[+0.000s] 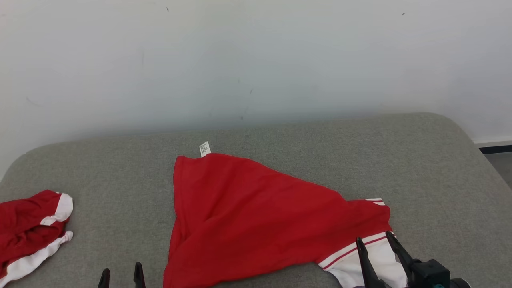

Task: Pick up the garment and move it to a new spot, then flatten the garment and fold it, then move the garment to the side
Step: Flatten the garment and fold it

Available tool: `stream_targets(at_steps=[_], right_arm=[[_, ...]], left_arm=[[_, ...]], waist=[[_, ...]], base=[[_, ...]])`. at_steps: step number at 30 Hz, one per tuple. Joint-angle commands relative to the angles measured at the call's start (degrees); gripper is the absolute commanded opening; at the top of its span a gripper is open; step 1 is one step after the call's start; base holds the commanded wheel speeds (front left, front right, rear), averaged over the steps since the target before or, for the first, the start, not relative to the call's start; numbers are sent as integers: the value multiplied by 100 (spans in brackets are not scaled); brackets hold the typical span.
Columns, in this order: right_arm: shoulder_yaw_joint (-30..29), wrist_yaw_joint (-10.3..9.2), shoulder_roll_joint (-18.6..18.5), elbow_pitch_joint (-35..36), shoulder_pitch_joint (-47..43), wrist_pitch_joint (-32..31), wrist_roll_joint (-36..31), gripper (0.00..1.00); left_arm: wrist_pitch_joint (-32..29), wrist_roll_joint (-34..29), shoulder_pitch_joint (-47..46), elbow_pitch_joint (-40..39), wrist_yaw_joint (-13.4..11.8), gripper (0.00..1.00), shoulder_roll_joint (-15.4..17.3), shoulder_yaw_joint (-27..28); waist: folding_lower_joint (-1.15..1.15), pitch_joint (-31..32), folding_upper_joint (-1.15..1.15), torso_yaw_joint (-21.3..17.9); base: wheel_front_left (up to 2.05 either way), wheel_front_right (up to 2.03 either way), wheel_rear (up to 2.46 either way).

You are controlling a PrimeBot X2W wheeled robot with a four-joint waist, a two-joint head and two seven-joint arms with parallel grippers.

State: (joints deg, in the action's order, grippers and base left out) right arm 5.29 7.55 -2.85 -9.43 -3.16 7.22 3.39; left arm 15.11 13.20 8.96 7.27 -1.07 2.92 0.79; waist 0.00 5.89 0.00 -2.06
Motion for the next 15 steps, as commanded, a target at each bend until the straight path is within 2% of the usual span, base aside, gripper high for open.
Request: stream_targets(at_steps=[1,9,15], right_arm=[[-21,-13,-6,22,-51,1,35,100],[-38,-13,-6,63,-45,-46,73,100],[-323,-13,-6,-31,-85,-307,38,100]], left_arm=[[5,14,53,12,-29,100,-4,-17],[6,84,89,82,-39,100,-4,-180],[-175,204,-46,628,78,100,3,-575]], waist=[[0,0,0,3],[0,-41,0,-5],[0,-136,0,-29]], base=[[0,0,0],[0,0,0],[0,0,0]])
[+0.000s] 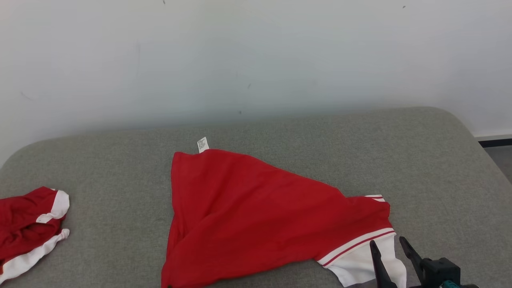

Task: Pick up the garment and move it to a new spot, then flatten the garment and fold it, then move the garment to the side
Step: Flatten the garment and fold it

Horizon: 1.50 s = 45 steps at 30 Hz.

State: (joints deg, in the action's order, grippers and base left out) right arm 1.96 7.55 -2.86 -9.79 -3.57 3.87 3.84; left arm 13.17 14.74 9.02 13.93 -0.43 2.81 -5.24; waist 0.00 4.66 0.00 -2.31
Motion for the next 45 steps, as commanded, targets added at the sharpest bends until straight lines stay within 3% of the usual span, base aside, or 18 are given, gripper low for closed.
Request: stream_targets(at_steps=[1,8,20,21,22,23,37,45], right_arm=[[-42,-13,-3,-36,-58,-74,4,100],[-515,-13,-37,-389,-50,-651,-112,100],[-743,-13,-28,-904,159,-874,-80,100],[-769,-13,-29,-956,179,-914,-69,100],[-800,-13,-29,-1008,198,-944,-46,100],[-819,-13,-25,-1045,220,-955,-9,100],[-812,-13,-49,-1495,522,-1029,237,100],[-506,-13,-193,-2127,925,-1092,883,100]], left_arm=[[-47,95,-107,77,17,100,16,-19],[-362,173,-555,896,14,100,13,-198],[-306,270,-1094,1648,21,99,84,-202],[-314,279,-1121,1683,17,80,90,-202],[-307,290,-1141,1723,20,33,94,-203],[-295,300,-1155,1759,32,0,95,-207],[-76,360,-1345,2077,139,0,148,-266],[1,365,-1524,2188,180,0,169,-337]], waist=[[0,-32,0,-8],[0,-225,0,-60],[0,-429,0,-200],[0,-437,0,-206],[0,-442,0,-210],[0,-446,0,-212],[0,-539,0,-208],[0,-709,0,-120]], base=[[0,0,0],[0,0,0],[0,0,0],[0,0,0],[0,0,0],[0,0,0],[0,0,0],[0,0,0]])
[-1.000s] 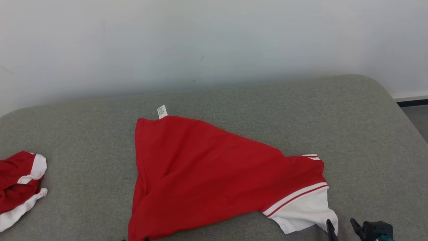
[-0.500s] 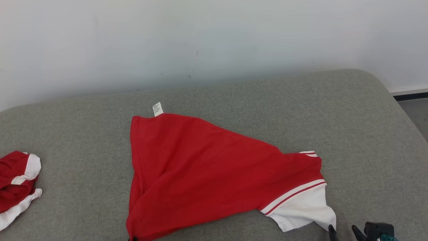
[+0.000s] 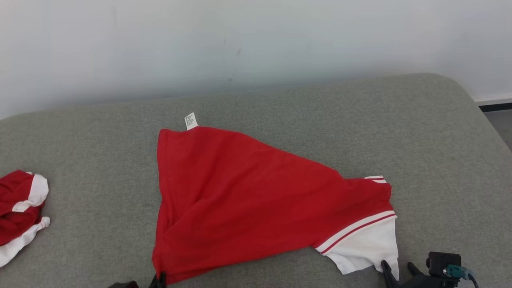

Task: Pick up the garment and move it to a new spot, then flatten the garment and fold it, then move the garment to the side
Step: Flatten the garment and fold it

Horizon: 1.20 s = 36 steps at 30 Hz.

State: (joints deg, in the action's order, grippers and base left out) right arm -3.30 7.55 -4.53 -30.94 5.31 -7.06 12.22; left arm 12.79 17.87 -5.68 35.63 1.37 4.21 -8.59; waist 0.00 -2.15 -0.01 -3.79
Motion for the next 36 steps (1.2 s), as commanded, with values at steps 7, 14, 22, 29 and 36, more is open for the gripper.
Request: stream_targets(at_steps=[7,14,22,29,36], right_arm=[[308,-13,-89,-262,92,169,351,0],[427,-13,-157,-122,126,408,578,0],[467,-13,-280,821,173,614,867,0],[479,-13,-397,1854,261,589,934,0],[479,-13,-464,2594,747,336,1292,0]], left_arm=[[89,85,-140,136,28,0,51,-16],[175,148,-195,173,49,0,36,32],[232,371,-341,-539,163,0,-8,208],[96,721,-585,-1312,365,0,-36,203],[-647,1401,-1238,-1930,554,0,96,140]], waist=[[0,-55,1,36],[0,45,1,-25],[0,209,1,-37],[0,273,1,-9],[0,21,1,-68]], base=[[0,0,0],[0,0,0],[0,0,0],[0,0,0],[0,0,0]])
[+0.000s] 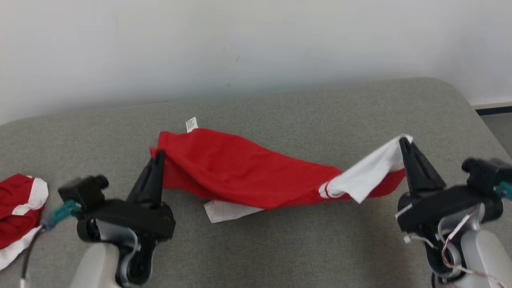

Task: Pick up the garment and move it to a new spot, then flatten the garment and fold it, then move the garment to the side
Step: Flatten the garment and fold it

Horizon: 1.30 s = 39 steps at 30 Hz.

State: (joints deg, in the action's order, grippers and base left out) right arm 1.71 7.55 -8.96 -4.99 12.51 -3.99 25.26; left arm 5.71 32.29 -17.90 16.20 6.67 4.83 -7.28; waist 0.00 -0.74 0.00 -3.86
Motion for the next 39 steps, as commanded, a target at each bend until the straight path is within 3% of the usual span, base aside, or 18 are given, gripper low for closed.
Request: stream_targets(at_steps=[1,3,4,6,10,15,24,31,39], right_arm=[[70,-13,-64,54,209,-87,67,0],[335,-13,-190,40,1004,-399,382,0],[367,-13,-85,-25,1343,-484,654,0],[684,-6,-293,-161,2116,-684,581,0],[1068,-6,-350,-765,3692,-802,685,0],[955,-6,-141,-1860,5446,-381,656,0],[-136,-6,141,-3219,7742,1503,249,0],[-742,-7,10,-2951,8415,1919,-263,0],[-162,-6,-144,-2509,7402,1923,-359,0]], left_arm=[[-110,209,-183,-52,40,0,20,48],[-597,821,-822,-147,51,0,40,250],[-739,935,-1087,-164,53,0,110,325],[-1045,1148,-1657,-153,22,0,244,447],[-1344,1133,-2985,-73,-158,0,569,642],[-936,874,-4514,183,-363,0,817,847],[382,315,-6369,644,-160,0,1291,921],[900,460,-6691,777,4,0,1216,1053],[957,548,-5824,773,73,0,1049,870]], waist=[[0,-233,0,-96],[0,-679,0,-229],[0,-867,0,-282],[0,-1263,0,-387],[0,-2052,0,-522],[0,-2783,0,-577],[0,-3344,0,-552],[0,-3693,0,-476],[0,-3876,0,-362]], base=[[0,0,0],[0,0,0],[0,0,0],[0,0,0],[0,0,0],[0,0,0],[0,0,0],[0,0,0],[0,0,0]])
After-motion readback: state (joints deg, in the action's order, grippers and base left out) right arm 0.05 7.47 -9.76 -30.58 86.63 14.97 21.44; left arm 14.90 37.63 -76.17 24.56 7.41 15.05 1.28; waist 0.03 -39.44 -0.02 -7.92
